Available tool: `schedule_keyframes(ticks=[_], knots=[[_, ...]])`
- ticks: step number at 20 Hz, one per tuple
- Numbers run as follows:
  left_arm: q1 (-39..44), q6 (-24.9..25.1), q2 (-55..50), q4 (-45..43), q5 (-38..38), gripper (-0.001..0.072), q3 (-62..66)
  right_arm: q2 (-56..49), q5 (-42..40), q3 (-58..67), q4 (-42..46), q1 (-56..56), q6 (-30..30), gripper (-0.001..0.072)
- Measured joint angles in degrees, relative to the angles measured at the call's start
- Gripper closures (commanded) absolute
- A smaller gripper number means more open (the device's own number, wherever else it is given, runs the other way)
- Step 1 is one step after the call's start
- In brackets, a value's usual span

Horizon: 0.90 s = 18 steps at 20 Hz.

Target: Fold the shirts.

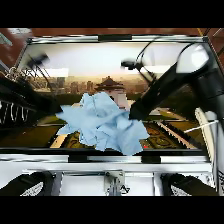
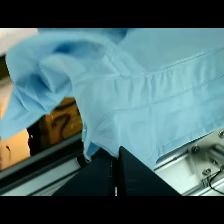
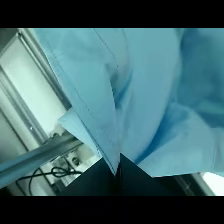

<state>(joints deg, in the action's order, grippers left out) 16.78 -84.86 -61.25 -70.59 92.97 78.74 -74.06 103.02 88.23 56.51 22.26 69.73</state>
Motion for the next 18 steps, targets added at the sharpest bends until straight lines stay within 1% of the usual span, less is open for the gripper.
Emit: schedule_keyframes(ticks=[3,6,8,11,14,15,16,17,18], knots=[[-0.1,2.3,-0.1,3.4,-0.4,0.0656,-13.8,-0.6,1.4,-11.9,-6.3,0.0,-2.1,0.0636],[-0.1,7.1,-0.1,9.8,-1.6,0.0656,-23.9,-0.9,2.3,-19.9,-13.3,0.1,-5.3,0.0636],[-0.6,9.8,-0.1,13.2,-3.1,0.0656,-27.2,-1.0,2.3,-22.6,-15.9,-0.2,-7.0,0.0635],[-4.2,12.0,-0.1,15.7,-6.5,0.0656,-28.9,-1.2,2.3,-24.4,-17.9,-1.9,-8.3,0.0623],[-10.3,13.0,-0.1,18.4,-13.6,0.0655,-29.2,-1.3,-1.2,-25.1,-16.6,-5.3,-8.0,0.0617],[-12.3,13.1,-0.1,19.9,-16.7,0.0654,-29.3,-1.3,-3.3,-25.2,-15.1,-6.5,-7.2,0.0586],[-13.7,13.3,-0.1,21.2,-19.7,0.0654,-29.4,-1.3,-5.8,-25.3,-13.4,-7.5,-6.2,0.0341],[-14.7,13.4,-0.2,22.9,-23.0,0.0643,-29.4,-1.4,-8.0,-25.3,-11.9,-8.3,-5.3,0.0207],[-15.2,13.5,-0.4,24.3,-25.9,0.0548,-29.4,-1.6,-10.5,-25.4,-10.8,-8.9,-4.3,0.0207]])
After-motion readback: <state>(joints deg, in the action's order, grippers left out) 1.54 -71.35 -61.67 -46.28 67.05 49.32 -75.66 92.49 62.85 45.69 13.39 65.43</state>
